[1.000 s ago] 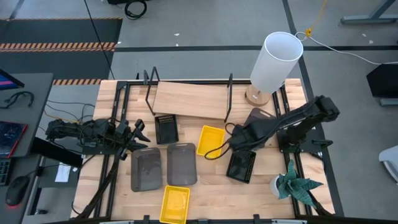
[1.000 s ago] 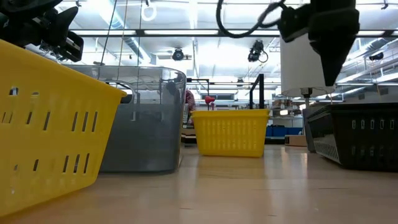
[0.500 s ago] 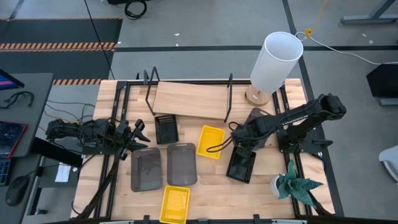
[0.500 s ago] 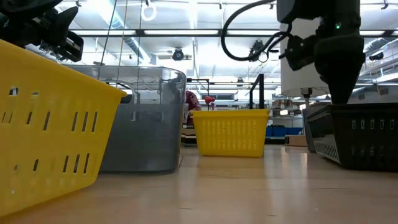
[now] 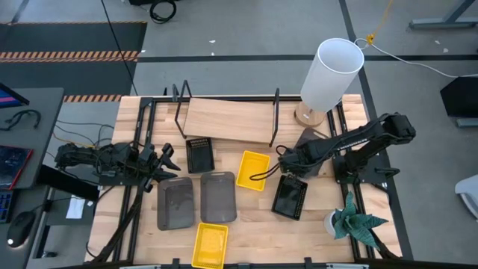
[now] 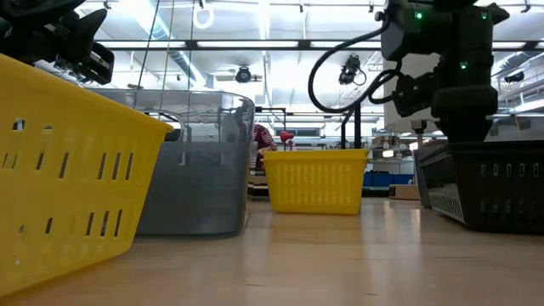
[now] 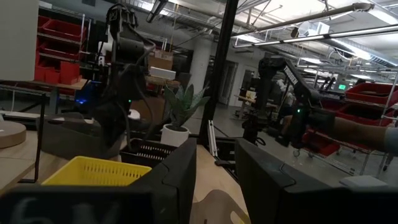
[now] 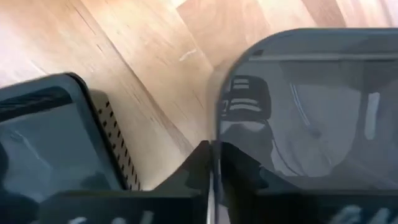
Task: Stack baskets on shelf by color
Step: Stack the top gray bin on top of the bottom right gray bin
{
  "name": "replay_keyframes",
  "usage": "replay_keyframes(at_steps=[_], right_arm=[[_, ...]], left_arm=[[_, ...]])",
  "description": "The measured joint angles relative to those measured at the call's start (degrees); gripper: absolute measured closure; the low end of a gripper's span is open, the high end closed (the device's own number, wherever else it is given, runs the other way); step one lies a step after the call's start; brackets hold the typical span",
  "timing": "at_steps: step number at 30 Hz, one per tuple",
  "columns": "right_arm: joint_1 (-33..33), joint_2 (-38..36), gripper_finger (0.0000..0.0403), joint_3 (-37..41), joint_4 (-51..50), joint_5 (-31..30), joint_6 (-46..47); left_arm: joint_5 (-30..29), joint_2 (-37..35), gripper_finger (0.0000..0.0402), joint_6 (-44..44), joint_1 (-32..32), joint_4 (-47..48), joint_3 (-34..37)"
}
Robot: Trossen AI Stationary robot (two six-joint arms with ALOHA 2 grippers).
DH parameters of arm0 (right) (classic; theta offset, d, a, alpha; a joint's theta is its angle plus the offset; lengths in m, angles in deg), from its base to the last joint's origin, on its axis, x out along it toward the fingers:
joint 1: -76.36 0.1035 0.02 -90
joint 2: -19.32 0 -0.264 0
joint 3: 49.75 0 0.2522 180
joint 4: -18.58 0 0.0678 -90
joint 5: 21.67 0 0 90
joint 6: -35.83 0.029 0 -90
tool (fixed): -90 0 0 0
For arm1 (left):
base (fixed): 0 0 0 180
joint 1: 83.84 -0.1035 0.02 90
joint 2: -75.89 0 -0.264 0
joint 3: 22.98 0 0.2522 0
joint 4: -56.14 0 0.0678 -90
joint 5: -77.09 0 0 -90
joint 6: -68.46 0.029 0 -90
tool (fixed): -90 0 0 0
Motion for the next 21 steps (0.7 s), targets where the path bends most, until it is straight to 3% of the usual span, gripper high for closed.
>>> replay_keyframes(at_steps=[2, 9, 21], right_arm=[[0.0, 0.0, 0.0392, 0.21, 0.19, -0.03, -0.02], [0.08, 0.02, 0.0398, -2.13, -1.18, -0.06, 0.2], [3.62, 0.02, 0.0401, -18.38, -9.28, -3.51, 5.18]], left_arm=[[0.01, 0.0, 0.0284, 0.0, 0.01, 0.0, -0.01], [0.0, 0.0, 0.0284, 0.01, 0.01, 0.02, -0.01], [0.0, 0.0, 0.0284, 0.01, 0.01, -0.02, 0.0]])
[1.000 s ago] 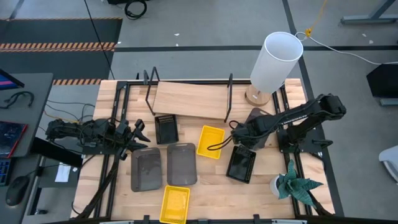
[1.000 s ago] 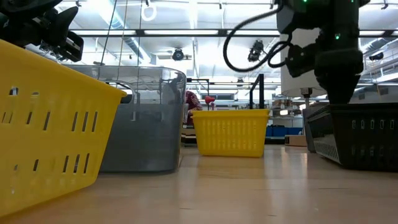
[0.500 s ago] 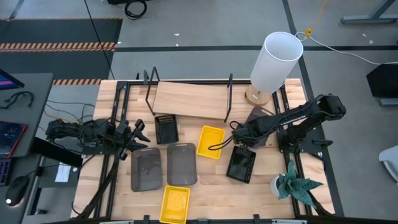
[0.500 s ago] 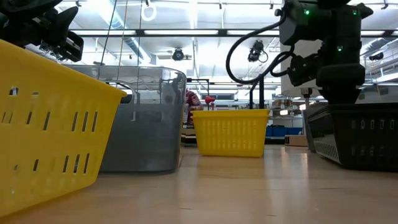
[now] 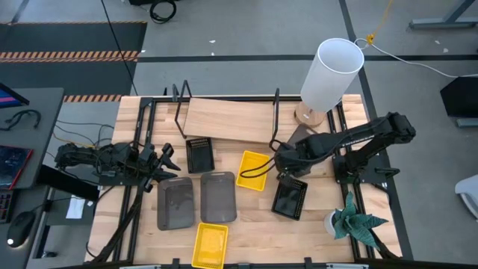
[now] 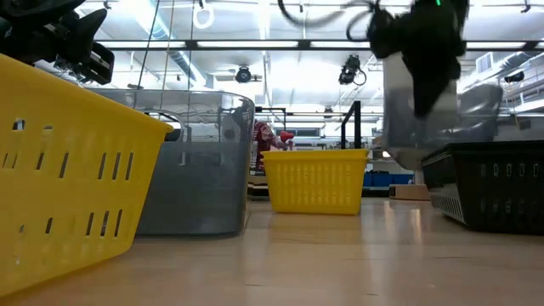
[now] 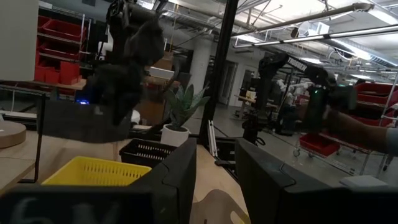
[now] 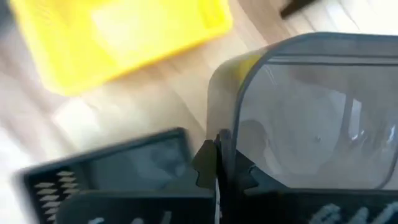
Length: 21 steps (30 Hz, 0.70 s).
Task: Stack baskets on shelf by color
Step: Stack the top gray bin on top of the bottom right gray bin
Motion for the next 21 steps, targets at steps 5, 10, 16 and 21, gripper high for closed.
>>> replay_keyframes(at_steps=[5, 10, 16, 21], right_arm=[[3.17, 0.0, 0.0401, -5.97, 0.28, 0.51, 5.82], [6.23, 0.0, 0.0402, -10.36, 5.65, 0.5, 5.24], [8.77, 0.0, 0.0402, -13.19, 16.72, 0.15, 1.15], [9.7, 0.65, 0.0402, -13.67, 24.97, -0.11, -1.22]], left_arm=[[0.0, 0.0, 0.0284, 0.0, 0.0, 0.02, -0.02], [0.0, 0.0, 0.0284, 0.0, 0.0, 0.02, 0.0], [0.0, 0.0, 0.0284, 0.0, -0.02, 0.02, 0.0], [0.02, 0.0, 0.0284, -0.01, 0.0, 0.02, -0.01]])
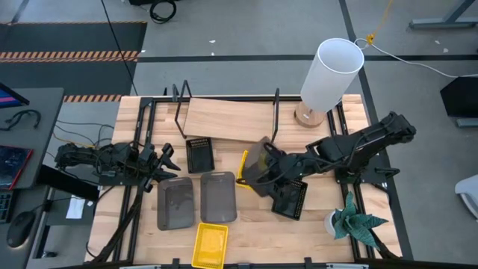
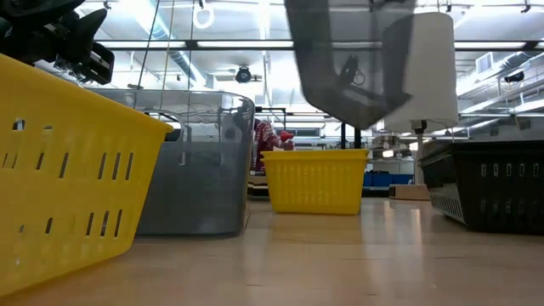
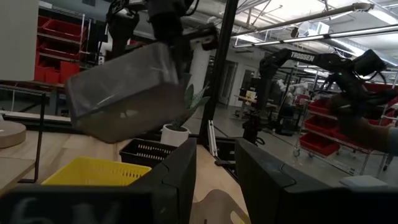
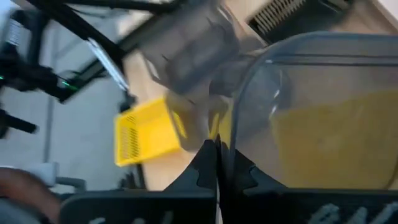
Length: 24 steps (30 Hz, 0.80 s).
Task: Stack baskets on shelf by color
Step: Stack the top gray bin on top of the bottom right gray bin
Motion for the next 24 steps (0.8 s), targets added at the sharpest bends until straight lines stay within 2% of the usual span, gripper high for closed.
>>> replay_keyframes(at_steps=[4, 6, 12, 17, 24], right_arm=[[0.25, 3.14, 0.0402, -0.9, 5.95, 2.58, -1.14], [0.27, 6.04, 0.0402, -3.24, 5.9, 4.68, -2.49], [0.27, 16.06, 0.0402, -16.08, 5.25, 10.75, -8.66], [0.27, 24.33, 0.0402, -27.9, 0.54, 14.57, -13.51], [-0.25, 33.51, 0.0402, -37.53, -3.53, 18.21, -18.68]], left_arm=[[-0.02, 0.04, 0.0284, -0.01, -0.02, 0.0, 0.01], [0.0, 0.04, 0.0284, 0.01, -0.01, -0.12, 0.01], [-0.01, 0.07, 0.0284, 0.01, 0.0, 0.03, 0.01], [-0.02, 0.04, 0.0284, 0.0, 0.0, 0.01, 0.01], [-0.02, 0.04, 0.0284, 0.0, 0.0, -0.02, 0.01]])
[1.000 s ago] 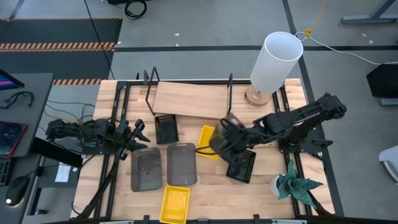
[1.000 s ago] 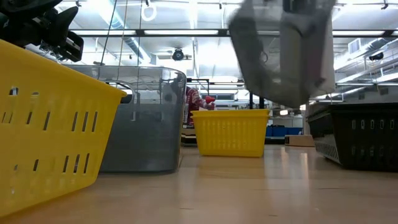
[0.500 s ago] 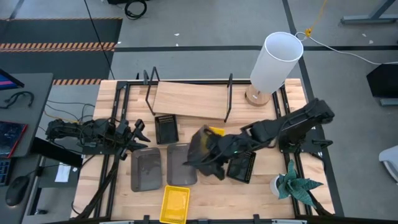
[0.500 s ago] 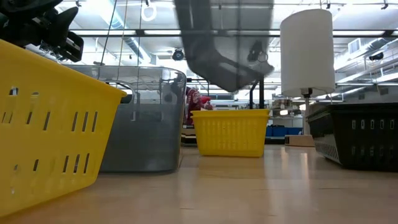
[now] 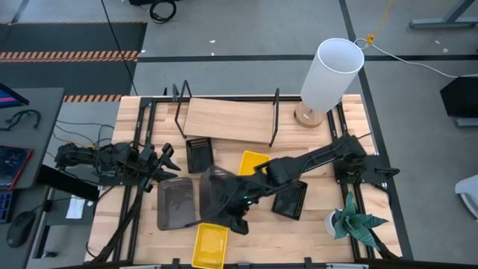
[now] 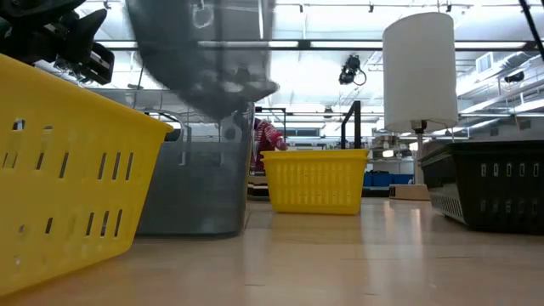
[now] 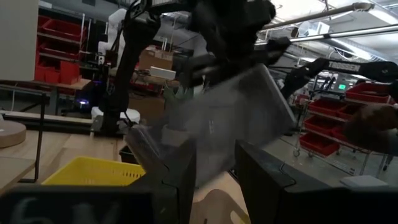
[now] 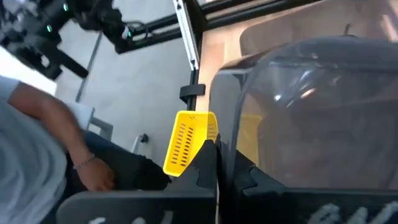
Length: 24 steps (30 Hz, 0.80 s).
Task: Stack baskets on shelf by color
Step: Stack the top gray bin on top of the bottom right gray bin
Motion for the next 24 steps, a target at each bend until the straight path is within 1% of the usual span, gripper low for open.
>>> replay_keyframes(at_steps=[3, 9, 12, 19, 24], right_arm=[[-0.63, 2.71, 0.0402, -2.32, -0.81, 2.04, -3.0], [-2.06, 6.18, 0.0402, -2.99, -2.11, 5.1, -7.93], [-2.59, 6.96, 0.0402, -3.01, -3.89, 4.67, -10.64], [-2.36, 7.53, 0.0402, -3.05, -6.87, 1.59, -14.58], [-2.26, 8.06, 0.0401, -3.01, -8.49, 1.24, -16.85]], left_arm=[[0.0, 0.0, 0.0284, 0.01, 0.0, 0.01, -0.01], [0.0, 0.0, 0.0284, -0.01, -0.01, 0.07, 0.0], [0.0, 0.0, 0.0284, 0.01, -0.01, 0.02, 0.0], [0.0, 0.0, 0.0284, 0.01, -0.02, -0.16, 0.0], [0.0, 0.0, 0.0284, 0.01, 0.0, 0.03, 0.0]])
